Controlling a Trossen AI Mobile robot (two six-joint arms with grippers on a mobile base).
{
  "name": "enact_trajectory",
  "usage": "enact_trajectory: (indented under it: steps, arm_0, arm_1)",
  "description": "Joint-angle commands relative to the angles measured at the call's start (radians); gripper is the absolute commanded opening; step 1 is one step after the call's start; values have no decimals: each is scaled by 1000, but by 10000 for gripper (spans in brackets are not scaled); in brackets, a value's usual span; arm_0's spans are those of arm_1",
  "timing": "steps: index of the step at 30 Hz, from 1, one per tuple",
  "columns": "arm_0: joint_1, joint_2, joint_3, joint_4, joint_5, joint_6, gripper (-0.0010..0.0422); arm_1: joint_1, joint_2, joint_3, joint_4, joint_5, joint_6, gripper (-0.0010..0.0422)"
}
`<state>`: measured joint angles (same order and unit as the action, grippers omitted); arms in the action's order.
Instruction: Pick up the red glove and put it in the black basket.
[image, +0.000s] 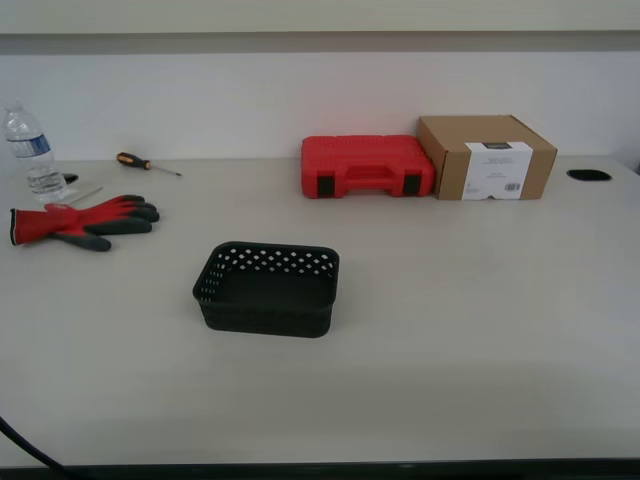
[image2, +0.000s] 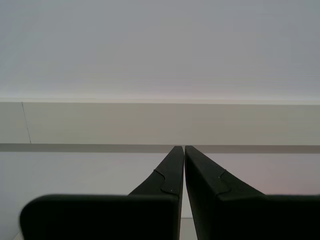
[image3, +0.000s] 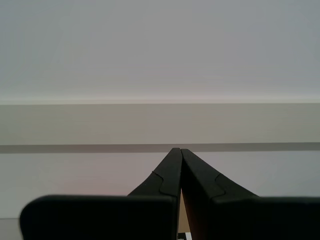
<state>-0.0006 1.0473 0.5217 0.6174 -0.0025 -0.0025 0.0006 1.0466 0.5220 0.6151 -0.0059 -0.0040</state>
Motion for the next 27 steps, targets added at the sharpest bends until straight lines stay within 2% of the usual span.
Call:
enact_trajectory:
  steps: [1,27]
  arm_0:
    - [0,0,2,3,0,3,0]
    - [1,0,2,3,0,3,0]
  arm_1:
    - [0,0,2,3,-1,2,0]
    - [0,0,20,8,-19,-4,0]
